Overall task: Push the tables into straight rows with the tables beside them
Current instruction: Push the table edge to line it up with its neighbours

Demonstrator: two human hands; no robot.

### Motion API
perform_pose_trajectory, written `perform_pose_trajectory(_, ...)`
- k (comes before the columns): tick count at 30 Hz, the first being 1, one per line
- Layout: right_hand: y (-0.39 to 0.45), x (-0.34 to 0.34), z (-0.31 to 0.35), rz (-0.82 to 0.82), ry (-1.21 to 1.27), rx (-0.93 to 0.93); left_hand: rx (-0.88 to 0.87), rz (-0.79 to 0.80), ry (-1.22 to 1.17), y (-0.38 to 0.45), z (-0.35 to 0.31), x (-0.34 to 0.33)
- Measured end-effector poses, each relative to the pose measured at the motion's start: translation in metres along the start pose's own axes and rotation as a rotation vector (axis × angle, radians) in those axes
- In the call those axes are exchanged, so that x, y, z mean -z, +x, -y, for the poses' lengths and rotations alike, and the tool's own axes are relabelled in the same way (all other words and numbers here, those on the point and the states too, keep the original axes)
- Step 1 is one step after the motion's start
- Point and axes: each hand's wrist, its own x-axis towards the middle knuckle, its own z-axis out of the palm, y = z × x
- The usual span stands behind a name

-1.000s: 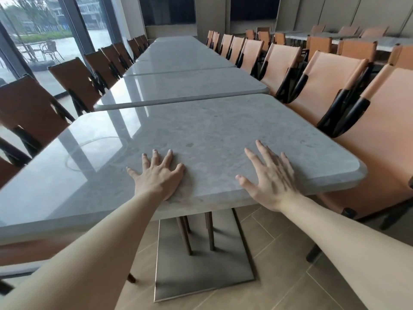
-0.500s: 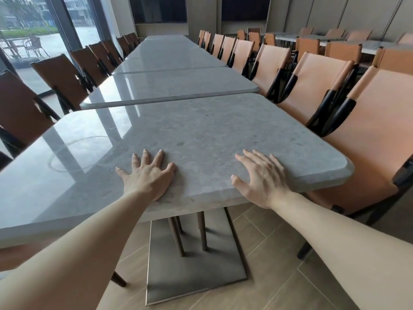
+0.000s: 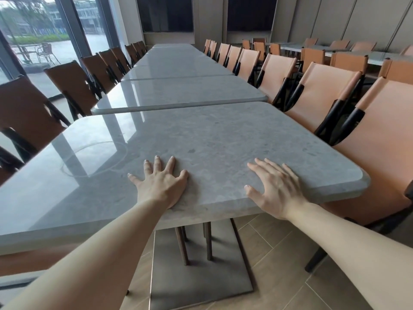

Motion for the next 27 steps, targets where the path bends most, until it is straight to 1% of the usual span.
perform_pose_trajectory(9,0.0041,0.0007,-0.0048,0.008,-0.039,0.021,0.003,0.003,-0.001,0.0016,-0.0030,-0.0012)
perform_pose_trajectory(27,0.0060,-0.0029,-0.0094,-0.017,0.000,0.024,0.015,0.018,0.008,0.0046,-0.0041,-0.0021)
